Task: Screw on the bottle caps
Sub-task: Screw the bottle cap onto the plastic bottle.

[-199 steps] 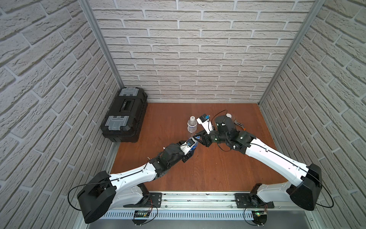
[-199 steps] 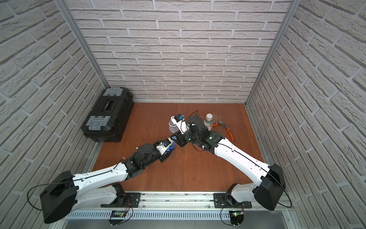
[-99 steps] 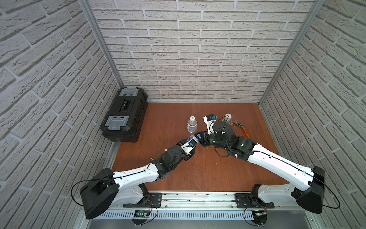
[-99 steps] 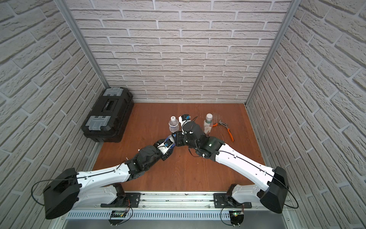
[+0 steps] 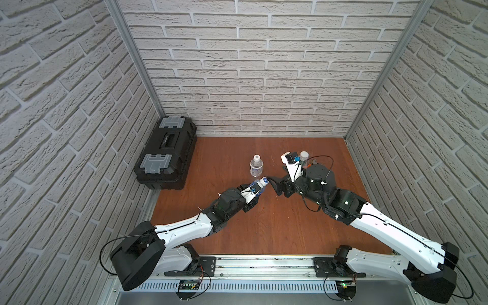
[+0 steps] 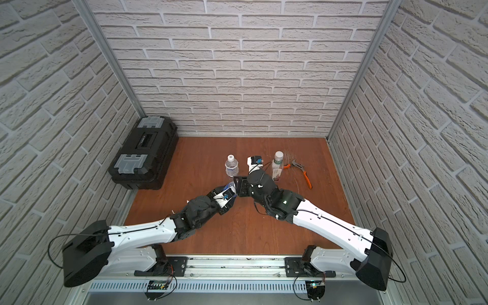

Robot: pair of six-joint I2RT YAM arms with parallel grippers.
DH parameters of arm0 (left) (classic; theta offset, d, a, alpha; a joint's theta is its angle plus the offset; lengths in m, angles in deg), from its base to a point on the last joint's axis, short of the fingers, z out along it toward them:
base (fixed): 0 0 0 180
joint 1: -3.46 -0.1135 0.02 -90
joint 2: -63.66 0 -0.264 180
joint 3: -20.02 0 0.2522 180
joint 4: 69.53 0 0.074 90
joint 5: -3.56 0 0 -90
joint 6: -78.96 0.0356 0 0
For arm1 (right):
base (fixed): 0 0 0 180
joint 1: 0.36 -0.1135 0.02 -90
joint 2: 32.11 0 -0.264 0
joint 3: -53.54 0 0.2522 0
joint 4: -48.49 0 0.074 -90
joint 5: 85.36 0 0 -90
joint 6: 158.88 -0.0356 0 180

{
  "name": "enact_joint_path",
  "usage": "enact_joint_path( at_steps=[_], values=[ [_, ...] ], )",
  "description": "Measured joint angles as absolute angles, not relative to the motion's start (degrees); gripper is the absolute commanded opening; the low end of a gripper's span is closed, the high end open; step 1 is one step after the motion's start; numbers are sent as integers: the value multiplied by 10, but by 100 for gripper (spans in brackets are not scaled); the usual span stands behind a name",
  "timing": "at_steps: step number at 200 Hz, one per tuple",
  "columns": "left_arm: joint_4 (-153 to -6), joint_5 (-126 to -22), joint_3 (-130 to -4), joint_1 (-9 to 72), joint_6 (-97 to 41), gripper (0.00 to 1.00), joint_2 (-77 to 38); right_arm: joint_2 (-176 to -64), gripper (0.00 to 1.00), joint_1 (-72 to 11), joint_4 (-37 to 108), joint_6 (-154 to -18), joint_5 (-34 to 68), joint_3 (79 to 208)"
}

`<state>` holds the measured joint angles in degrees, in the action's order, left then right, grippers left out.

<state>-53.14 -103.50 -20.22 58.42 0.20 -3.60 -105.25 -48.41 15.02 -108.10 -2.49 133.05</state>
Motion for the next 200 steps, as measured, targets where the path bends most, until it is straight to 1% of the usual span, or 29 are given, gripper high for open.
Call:
enact_joint_path(
  at_steps=[5, 13, 28, 33, 54, 63, 69, 82, 97, 117, 138, 148, 167, 200],
  values=[
    [-524, -1040, -202, 587, 7, 58, -39, -1048, 27, -489, 150, -1097, -45, 1328],
    [-515, -1045, -202, 590, 15, 58, -43, -1040, 33, -498, 154, -1119, -70, 1319],
    [-503, -1046, -202, 595, 29, 58, -53, -1020, 45, -505, 173, -1133, -102, 1293],
    [-499, -1046, -202, 597, 32, 58, -56, -1013, 51, -505, 183, -1129, -111, 1282],
    [-487, -1038, -202, 596, 32, 59, -66, -988, 73, -497, 208, -1046, -122, 1257],
    [-491, -1024, -203, 584, 27, 58, -68, -978, 80, -494, 212, -994, -119, 1259],
    [-496, -1011, -203, 573, 22, 58, -68, -970, 83, -491, 212, -956, -114, 1261],
    [-515, -971, -204, 544, 13, 58, -68, -952, 84, -479, 208, -876, -91, 1269],
    [-550, -905, -208, 507, 6, 59, -61, -934, 84, -456, 187, -779, -31, 1286],
    [-602, -781, -220, 452, -5, 59, -49, -923, 82, -393, 146, -657, 87, 1307],
    [-642, -668, -238, 413, -12, 58, -39, -924, 80, -331, 89, -523, 216, 1313],
    [-661, -627, -248, 406, -15, 57, -35, -927, 78, -316, 58, -467, 261, 1314],
    [-701, -562, -275, 403, -16, 57, -34, -957, 78, -307, -10, -374, 322, 1338],
    [-737, -494, -308, 403, -15, 57, -34, -1034, 73, -304, -77, -269, 401, 1414]
  ],
)
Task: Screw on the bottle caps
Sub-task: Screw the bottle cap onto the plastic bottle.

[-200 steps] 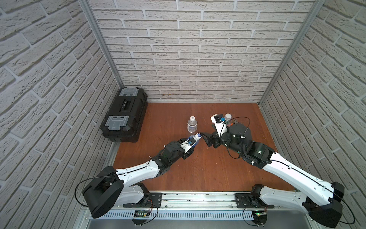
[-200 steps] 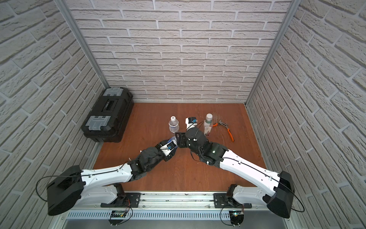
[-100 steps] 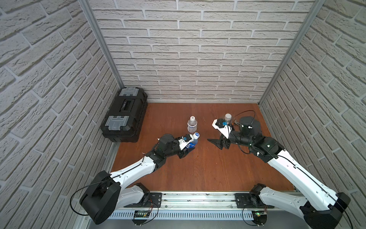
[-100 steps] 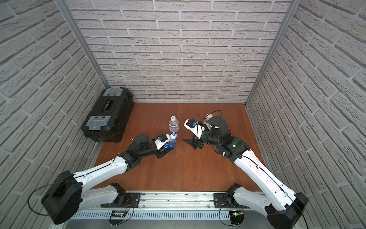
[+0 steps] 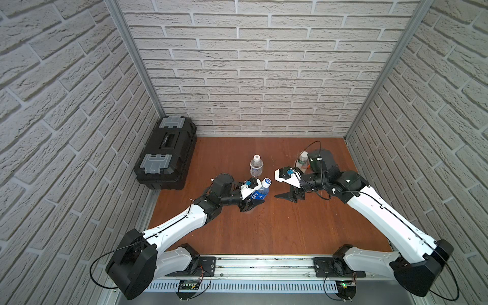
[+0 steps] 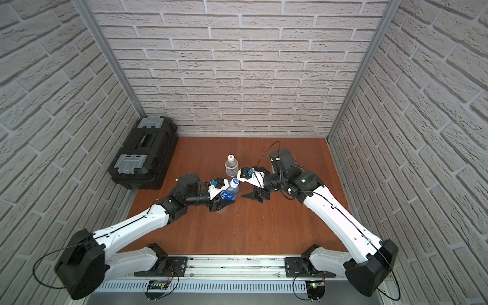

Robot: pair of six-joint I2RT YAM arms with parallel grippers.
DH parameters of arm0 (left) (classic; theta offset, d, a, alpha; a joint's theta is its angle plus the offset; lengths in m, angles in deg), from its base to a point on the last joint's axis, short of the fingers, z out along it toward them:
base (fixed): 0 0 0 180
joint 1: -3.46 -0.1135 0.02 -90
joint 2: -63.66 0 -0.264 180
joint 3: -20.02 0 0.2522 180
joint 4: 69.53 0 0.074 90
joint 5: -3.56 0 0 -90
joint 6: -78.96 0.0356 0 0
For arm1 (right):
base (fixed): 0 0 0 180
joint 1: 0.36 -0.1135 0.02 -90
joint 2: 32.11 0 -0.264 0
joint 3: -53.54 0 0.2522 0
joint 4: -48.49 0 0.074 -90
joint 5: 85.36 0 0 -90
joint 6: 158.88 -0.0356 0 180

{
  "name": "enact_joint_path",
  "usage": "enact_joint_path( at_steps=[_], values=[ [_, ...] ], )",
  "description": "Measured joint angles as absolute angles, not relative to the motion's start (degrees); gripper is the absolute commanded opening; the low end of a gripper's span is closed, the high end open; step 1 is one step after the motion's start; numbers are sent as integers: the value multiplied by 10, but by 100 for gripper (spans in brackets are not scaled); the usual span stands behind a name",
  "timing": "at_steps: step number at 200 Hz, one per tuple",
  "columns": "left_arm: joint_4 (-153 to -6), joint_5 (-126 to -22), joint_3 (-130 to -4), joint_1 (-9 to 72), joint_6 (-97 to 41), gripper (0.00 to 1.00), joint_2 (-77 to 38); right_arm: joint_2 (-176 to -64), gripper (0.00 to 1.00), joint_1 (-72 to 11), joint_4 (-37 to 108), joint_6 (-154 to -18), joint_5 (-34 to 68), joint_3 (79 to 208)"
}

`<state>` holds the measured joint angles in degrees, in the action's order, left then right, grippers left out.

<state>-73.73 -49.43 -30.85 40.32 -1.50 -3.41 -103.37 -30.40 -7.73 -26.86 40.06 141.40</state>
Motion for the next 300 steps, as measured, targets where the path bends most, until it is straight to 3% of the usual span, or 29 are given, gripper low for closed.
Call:
enact_joint_path(
  at_steps=[25, 56, 97, 121, 142, 165, 189, 236, 300],
  values=[
    [-745, -470, -313, 403, -12, 57, -38, -1075, 70, -303, -100, -229, 440, 1454],
    [-760, -457, -313, 403, -10, 58, -41, -1122, 58, -299, -136, -207, 474, 1502],
    [-761, -454, -313, 403, -7, 58, -41, -1164, 53, -287, -164, -203, 515, 1531],
    [-760, -454, -313, 403, -7, 58, -41, -1170, 37, -285, -174, -206, 532, 1531],
    [-760, -452, -313, 403, -7, 58, -41, -1176, 29, -282, -176, -217, 545, 1534],
    [-761, -457, -313, 403, -9, 58, -39, -1181, 8, -279, -173, -234, 555, 1535],
    [-754, -486, -305, 408, -30, 59, -25, -1181, 6, -278, -154, -269, 545, 1534],
    [-735, -684, -262, 475, -28, 59, 7, -1116, 9, -308, -11, -525, 450, 1413],
    [-656, -983, -238, 574, 61, 58, -19, -1043, 14, -346, 131, -1088, 238, 1289]
  ],
)
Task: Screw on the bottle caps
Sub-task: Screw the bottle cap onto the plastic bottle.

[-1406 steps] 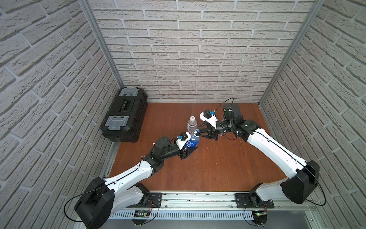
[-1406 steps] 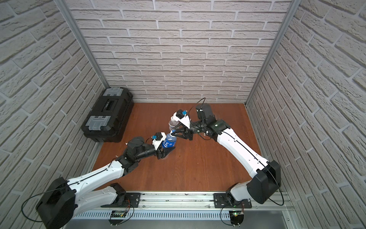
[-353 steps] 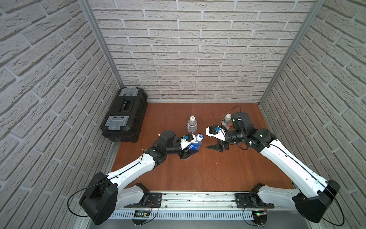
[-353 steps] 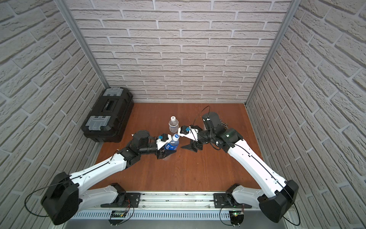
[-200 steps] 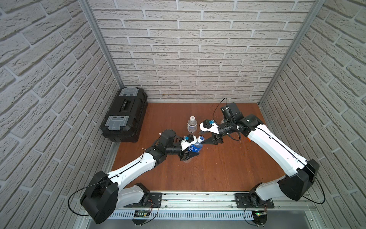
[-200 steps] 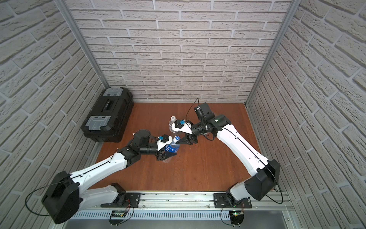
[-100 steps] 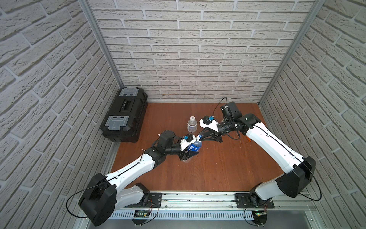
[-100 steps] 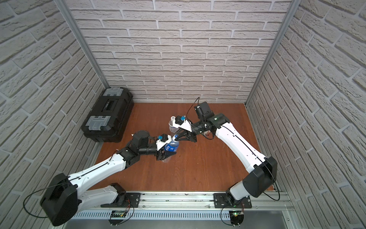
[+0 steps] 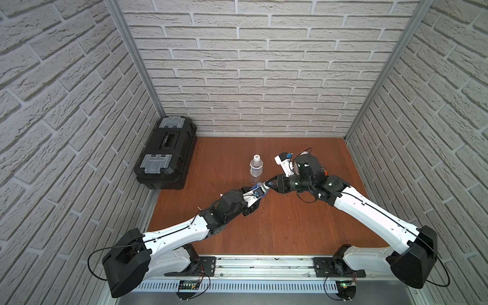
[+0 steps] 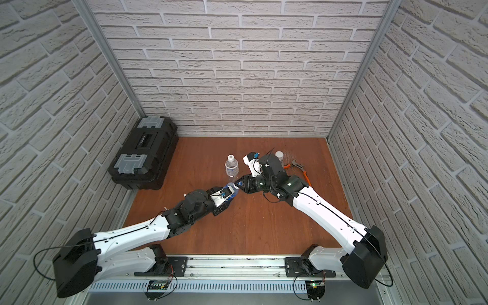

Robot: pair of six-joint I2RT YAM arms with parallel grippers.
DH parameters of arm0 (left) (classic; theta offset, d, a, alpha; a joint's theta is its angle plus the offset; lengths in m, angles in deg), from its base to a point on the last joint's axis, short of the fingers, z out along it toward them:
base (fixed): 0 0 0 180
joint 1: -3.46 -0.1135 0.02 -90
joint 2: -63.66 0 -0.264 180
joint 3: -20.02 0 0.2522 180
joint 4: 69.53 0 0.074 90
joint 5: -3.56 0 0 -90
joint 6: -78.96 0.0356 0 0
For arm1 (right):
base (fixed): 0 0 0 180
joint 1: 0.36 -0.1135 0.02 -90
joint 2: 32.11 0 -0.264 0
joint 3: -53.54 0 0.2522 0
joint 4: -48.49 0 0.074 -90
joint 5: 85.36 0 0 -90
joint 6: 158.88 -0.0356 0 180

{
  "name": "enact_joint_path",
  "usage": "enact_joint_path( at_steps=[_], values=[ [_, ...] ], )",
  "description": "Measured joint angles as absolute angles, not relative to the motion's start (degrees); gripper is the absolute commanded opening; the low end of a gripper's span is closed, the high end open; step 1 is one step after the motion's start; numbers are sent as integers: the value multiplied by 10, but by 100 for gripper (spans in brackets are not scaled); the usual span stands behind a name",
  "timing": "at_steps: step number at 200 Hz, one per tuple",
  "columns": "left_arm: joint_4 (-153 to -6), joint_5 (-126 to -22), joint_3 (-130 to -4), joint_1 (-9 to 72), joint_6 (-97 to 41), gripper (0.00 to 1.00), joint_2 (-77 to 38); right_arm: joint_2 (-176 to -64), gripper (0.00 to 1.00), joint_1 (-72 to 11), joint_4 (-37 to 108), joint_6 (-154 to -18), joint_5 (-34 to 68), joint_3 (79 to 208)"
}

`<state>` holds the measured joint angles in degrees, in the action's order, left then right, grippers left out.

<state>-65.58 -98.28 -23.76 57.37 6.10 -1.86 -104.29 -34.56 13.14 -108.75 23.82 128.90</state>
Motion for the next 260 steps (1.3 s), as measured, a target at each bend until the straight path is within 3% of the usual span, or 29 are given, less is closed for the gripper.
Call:
enact_joint_path(
  at_steps=[31, 72, 97, 134, 149, 183, 211, 260],
  values=[
    [-610, -1088, -237, 608, 121, 58, -63, -1045, 14, -360, 138, -1302, 170, 1274],
    [-540, -1146, -241, 629, 174, 57, -113, -1028, 22, -385, 105, -1452, 70, 1274],
    [-522, -1143, -250, 633, 183, 57, -117, -1004, 38, -393, 88, -1443, 26, 1278],
    [-576, -1081, -265, 611, 160, 57, -104, -974, 67, -357, 128, -1229, -11, 1309],
    [-615, -1033, -265, 583, 142, 57, -101, -961, 73, -340, 164, -1088, 19, 1308],
    [-684, -858, -265, 482, 91, 57, -79, -960, 75, -315, 168, -777, 165, 1308],
    [-725, -703, -280, 415, 56, 57, -53, -981, 73, -281, 68, -537, 309, 1324],
    [-739, -561, -303, 398, 22, 57, -52, -1029, 67, -246, -50, -302, 452, 1382]
  ],
)
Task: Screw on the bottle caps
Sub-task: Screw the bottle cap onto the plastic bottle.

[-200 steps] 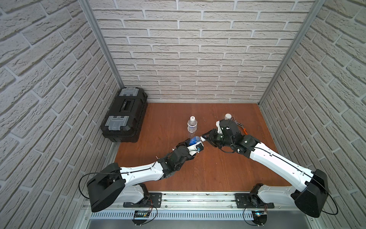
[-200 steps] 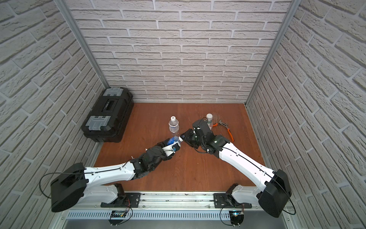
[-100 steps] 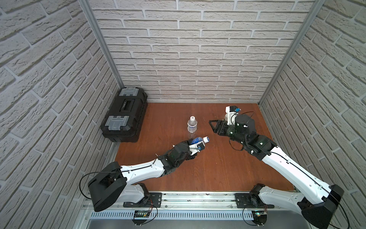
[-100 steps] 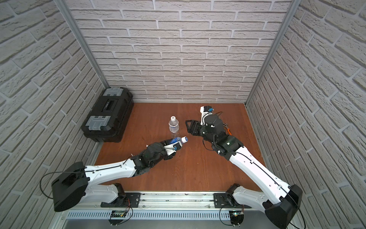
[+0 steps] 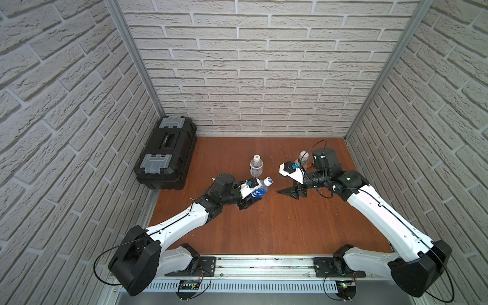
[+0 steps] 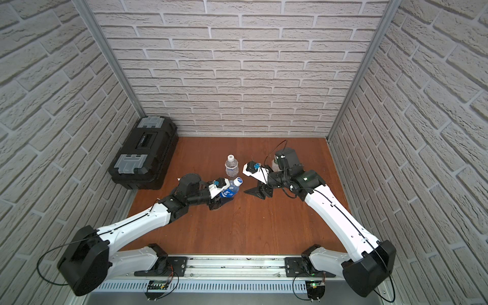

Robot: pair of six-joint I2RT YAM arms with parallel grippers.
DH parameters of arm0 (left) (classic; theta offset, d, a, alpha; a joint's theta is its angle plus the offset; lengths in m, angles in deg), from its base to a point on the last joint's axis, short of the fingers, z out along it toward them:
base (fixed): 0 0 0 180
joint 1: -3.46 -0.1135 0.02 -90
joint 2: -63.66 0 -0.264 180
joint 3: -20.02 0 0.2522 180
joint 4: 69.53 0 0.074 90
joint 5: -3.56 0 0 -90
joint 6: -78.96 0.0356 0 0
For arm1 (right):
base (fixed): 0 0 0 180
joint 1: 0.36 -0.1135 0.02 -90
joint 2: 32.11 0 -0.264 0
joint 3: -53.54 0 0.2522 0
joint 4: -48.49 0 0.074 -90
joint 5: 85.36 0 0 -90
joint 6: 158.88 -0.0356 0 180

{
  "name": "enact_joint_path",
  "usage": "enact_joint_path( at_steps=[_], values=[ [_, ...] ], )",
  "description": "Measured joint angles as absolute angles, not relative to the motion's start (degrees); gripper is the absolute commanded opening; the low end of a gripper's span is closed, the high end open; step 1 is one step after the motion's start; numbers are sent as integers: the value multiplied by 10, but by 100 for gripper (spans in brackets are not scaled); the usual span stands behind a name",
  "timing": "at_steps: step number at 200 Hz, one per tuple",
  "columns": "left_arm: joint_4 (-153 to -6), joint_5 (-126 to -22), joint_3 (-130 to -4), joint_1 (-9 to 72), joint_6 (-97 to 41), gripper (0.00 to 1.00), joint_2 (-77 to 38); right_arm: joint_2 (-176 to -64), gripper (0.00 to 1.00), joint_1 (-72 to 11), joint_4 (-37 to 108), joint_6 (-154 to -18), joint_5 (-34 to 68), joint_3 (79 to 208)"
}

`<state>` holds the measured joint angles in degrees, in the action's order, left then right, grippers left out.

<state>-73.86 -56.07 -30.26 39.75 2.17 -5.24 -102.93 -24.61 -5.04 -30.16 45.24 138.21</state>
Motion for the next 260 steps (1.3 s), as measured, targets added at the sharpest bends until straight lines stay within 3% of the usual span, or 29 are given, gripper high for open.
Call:
enact_joint_path(
  at_steps=[35, 80, 228, 260],
  values=[
    [-743, -520, -307, 397, 14, 58, -51, -1081, 61, -244, -84, -229, 513, 1426],
    [-744, -502, -308, 397, 6, 58, -48, -1105, 61, -244, -99, -190, 549, 1426],
    [-758, -489, -308, 397, 3, 58, -48, -1124, 59, -241, -104, -170, 540, 1432],
    [-757, -488, -308, 397, 2, 58, -45, -1137, 54, -241, -105, -172, 542, 1438]
  ],
)
